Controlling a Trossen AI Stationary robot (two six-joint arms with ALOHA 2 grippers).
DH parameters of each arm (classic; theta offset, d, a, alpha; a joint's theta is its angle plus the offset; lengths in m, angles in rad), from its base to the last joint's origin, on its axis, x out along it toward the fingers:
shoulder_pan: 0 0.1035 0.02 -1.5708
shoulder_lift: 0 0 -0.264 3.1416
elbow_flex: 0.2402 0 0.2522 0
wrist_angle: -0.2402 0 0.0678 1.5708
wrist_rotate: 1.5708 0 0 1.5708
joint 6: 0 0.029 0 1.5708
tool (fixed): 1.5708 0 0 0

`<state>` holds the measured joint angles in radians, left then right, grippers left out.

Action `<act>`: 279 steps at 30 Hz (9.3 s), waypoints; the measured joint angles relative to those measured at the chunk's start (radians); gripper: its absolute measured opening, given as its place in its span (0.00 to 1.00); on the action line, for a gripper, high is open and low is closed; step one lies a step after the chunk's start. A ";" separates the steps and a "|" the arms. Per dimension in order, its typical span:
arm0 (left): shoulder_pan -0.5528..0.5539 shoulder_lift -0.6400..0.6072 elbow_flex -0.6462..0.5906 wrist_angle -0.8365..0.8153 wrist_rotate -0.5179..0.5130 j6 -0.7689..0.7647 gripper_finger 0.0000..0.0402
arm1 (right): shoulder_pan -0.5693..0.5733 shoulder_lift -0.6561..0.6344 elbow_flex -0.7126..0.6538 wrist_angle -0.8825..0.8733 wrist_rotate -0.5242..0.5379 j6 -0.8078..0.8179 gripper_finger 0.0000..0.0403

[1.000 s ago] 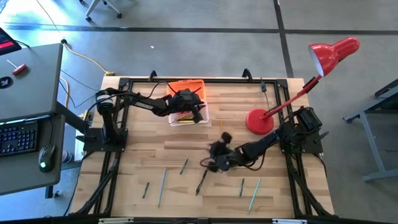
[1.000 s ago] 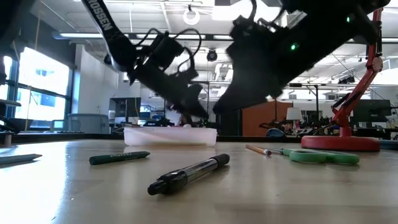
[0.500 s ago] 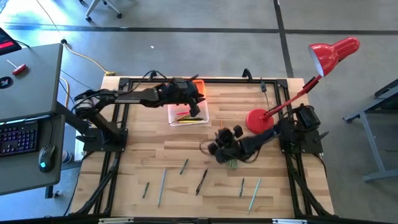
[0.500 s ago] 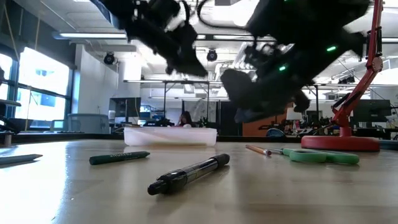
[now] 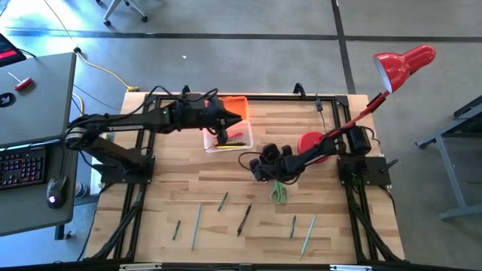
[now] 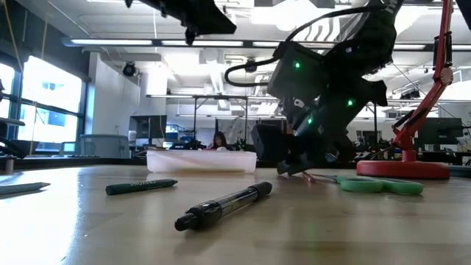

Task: Pick & place school supplies into a supply box
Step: Put the orange pencil into the orange supply box, then adjust the orange pencil into the orange supply box

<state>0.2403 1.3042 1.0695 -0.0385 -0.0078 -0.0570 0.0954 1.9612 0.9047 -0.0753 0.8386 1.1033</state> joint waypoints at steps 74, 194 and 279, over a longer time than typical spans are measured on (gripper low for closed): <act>0.002 -0.039 -0.001 -0.093 -0.012 -0.023 0.15 | 0.035 -0.215 -0.004 -0.408 -0.149 0.311 0.20; 0.001 -0.334 -0.001 -0.390 -0.008 -0.045 0.25 | -0.254 0.186 0.498 0.292 -0.704 -1.355 0.00; 0.001 -0.334 -0.001 -0.375 -0.003 0.004 0.25 | -0.289 0.282 0.718 0.059 -0.965 -1.792 0.17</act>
<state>0.2417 0.9707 1.0687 -0.4137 -0.0105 -0.0532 -0.1940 2.2433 1.6222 -0.0166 -0.1267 -0.6891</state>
